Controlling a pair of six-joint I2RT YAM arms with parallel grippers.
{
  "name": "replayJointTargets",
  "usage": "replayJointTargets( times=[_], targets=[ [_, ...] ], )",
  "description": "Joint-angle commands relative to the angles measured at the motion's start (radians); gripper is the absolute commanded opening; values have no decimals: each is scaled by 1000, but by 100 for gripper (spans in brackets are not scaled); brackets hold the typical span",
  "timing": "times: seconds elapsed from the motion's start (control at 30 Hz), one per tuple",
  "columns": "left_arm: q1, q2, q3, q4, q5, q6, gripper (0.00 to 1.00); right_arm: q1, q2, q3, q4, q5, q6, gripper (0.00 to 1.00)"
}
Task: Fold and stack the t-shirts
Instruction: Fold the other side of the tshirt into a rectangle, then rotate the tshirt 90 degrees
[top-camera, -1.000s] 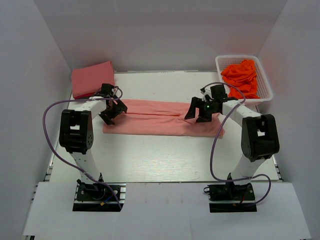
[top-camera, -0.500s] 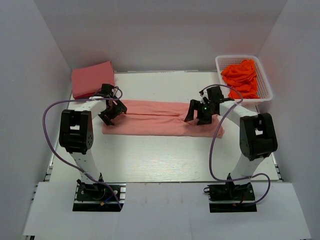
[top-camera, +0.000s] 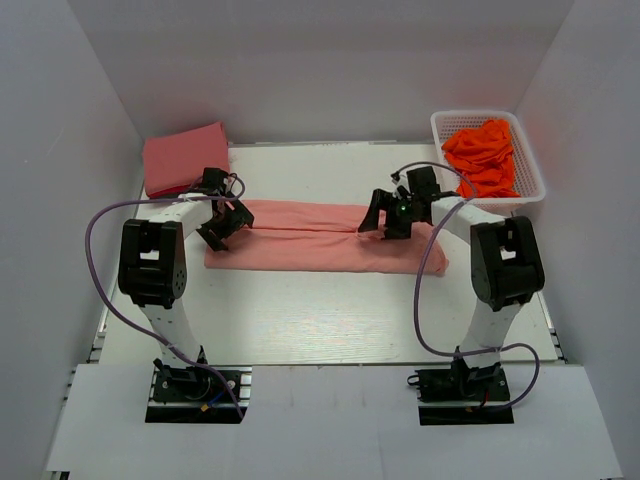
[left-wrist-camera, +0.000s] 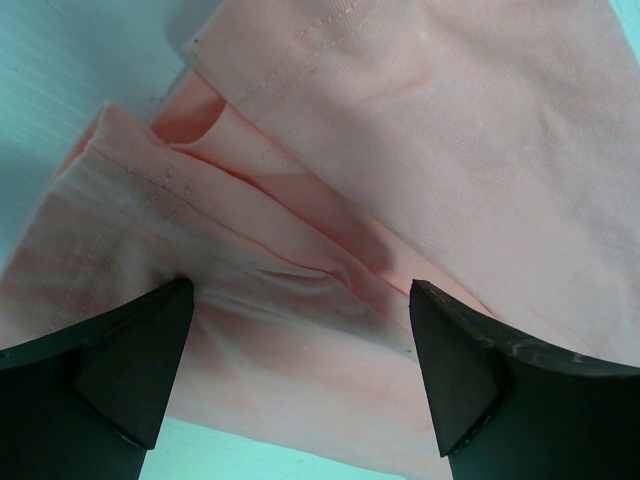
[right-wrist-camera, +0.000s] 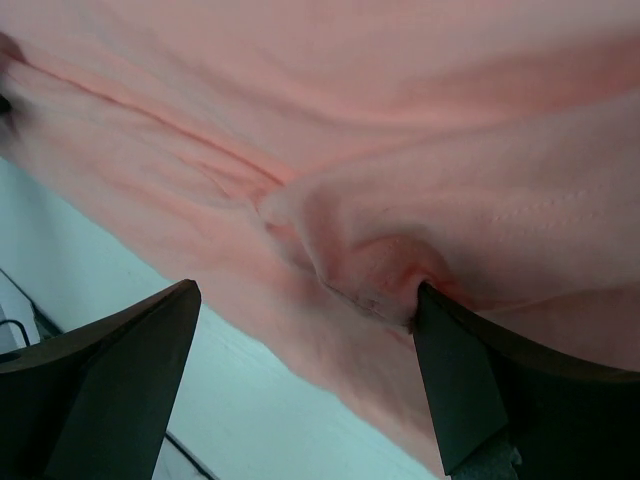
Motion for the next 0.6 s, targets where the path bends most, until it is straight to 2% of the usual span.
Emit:
replayJointTargets(
  times=[0.0, 0.17, 0.3, 0.47, 0.57],
  targets=[
    [12, 22, -50, -73, -32, 11, 100, 16, 43, 103, 107, -40, 34, 90],
    [12, 22, -60, -73, -32, 11, 100, 25, 160, 241, 164, -14, 66, 90],
    [12, 13, -60, -84, -41, 11, 100, 47, 241, 454, 51, 44, 22, 90],
    [12, -10, -60, -108, -60, 11, 100, 55, 168, 447, -100, 263, -20, 90],
    [0, -30, -14, -148, -121, 11, 100, 50, 59, 346, -155, 404, -30, 90]
  ],
)
